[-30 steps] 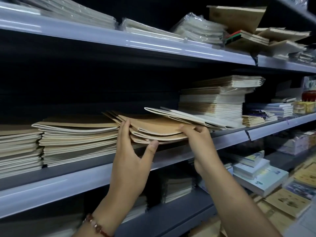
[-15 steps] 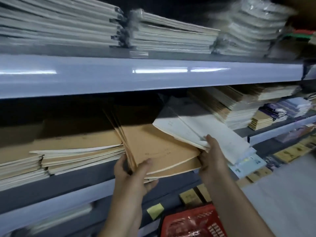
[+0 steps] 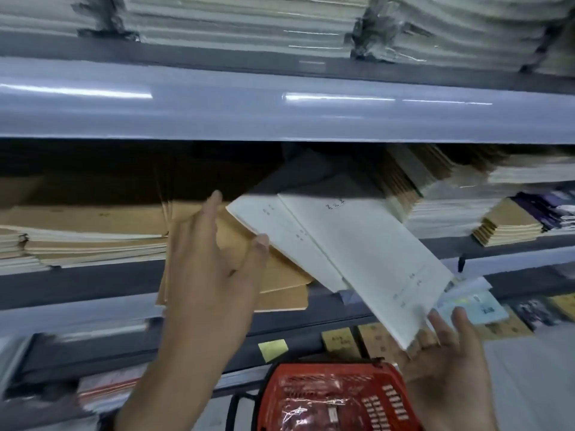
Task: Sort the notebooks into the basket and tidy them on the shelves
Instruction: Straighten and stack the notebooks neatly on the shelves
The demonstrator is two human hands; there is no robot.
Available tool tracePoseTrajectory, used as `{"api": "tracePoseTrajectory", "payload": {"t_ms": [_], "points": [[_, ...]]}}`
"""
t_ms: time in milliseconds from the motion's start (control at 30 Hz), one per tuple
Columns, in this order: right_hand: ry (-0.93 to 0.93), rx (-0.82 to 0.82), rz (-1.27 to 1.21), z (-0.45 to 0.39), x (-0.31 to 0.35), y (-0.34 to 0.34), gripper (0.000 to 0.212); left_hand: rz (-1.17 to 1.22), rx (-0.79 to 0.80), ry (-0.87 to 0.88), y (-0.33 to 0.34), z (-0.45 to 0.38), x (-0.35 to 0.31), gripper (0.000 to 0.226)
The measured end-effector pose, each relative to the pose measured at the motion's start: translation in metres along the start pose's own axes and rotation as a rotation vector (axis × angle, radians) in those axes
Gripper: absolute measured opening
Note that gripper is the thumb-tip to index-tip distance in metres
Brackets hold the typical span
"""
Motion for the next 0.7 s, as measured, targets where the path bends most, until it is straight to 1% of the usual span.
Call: {"api": "tracePoseTrajectory", "payload": {"t_ms": [33, 67, 133, 200, 267, 367, 467, 533, 600, 700], "points": [[0.0, 0.022, 0.02, -0.001, 0.009, 0.0, 0.054, -0.094, 0.05, -0.016, 0.017, -0.01, -0.002, 0.069], [0.006, 0.031, 0.053, -0.003, 0.015, 0.001, 0.04, -0.166, 0.066, -0.014, 0.029, -0.022, -0.003, 0.065], [0.01, 0.039, 0.108, -0.007, 0.021, 0.004, 0.021, -0.219, 0.04, -0.017, 0.042, -0.042, -0.002, 0.048], [0.025, 0.046, 0.141, -0.008, 0.022, 0.007, 0.01, -0.266, 0.009, -0.03, 0.044, -0.049, 0.001, 0.042], [0.063, 0.094, 0.164, -0.008, 0.017, 0.011, 0.002, -0.264, 0.013, -0.057, 0.044, -0.049, 0.005, 0.045], [0.048, 0.13, 0.275, -0.007, 0.013, 0.016, 0.009, -0.176, 0.078, -0.072, 0.05, -0.035, 0.003, 0.03], [0.002, 0.092, 0.387, -0.012, 0.01, 0.016, 0.014, -0.027, 0.133, -0.064, 0.056, -0.011, -0.004, 0.026], [0.008, 0.08, 0.339, -0.019, 0.008, 0.017, 0.018, 0.02, 0.127, -0.092, 0.058, 0.003, -0.005, 0.02], [0.029, 0.073, 0.267, -0.022, 0.006, 0.023, 0.03, -0.022, 0.099, -0.092, 0.058, 0.012, -0.004, 0.009], [0.0, 0.09, 0.247, -0.026, 0.009, 0.038, 0.047, 0.025, 0.092, -0.11, 0.06, 0.014, 0.0, 0.011]]}}
Point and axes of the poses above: each hand's wrist, its own z-axis away from the middle knuckle, its own y-axis out of the palm, x = y × z, the point moved 8 cm from there along -z, towards the middle knuckle, and after that the axes turned 1 degree about y, right-handed, at the moved point
